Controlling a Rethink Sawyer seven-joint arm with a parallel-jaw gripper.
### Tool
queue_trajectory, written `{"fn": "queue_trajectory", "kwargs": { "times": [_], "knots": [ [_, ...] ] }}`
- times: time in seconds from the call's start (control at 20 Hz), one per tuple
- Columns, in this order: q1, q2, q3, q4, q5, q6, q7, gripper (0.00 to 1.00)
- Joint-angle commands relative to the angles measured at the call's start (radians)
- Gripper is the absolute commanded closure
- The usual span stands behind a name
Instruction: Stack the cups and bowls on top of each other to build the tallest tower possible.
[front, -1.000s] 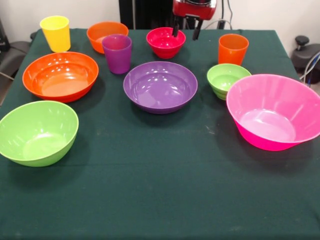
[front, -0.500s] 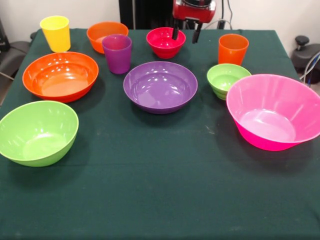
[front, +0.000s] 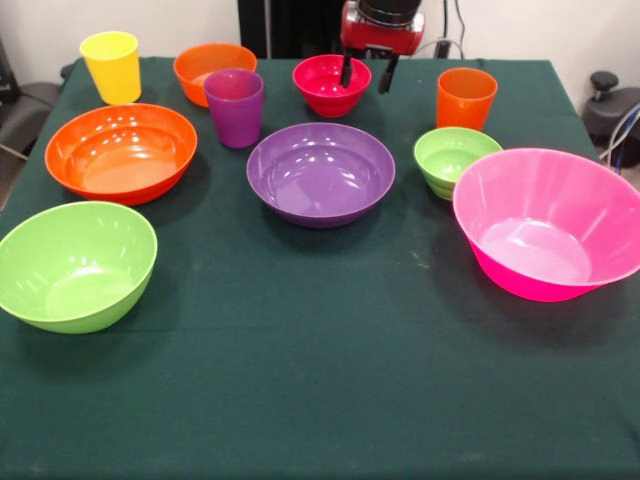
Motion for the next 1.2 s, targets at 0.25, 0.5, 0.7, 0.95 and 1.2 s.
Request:
{"fn": "queue_trajectory", "kwargs": {
  "times": [0.25,0.5,0.7,0.95,1.2],
  "knots": [
    [0.006,0.048,0.081,-0.049,-0.05,-0.026,0.105,0.0],
    [-0.003,0.053,0.088,-0.049,-0.058,-0.038,0.11,0.0],
    [-0.007,0.053,0.092,-0.059,-0.058,-0.017,0.103,0.0],
    [-0.007,0.054,0.094,-0.061,-0.058,-0.015,0.104,0.0],
    [0.001,0.054,0.091,-0.064,-0.055,-0.016,0.107,0.0]
  ]
}}
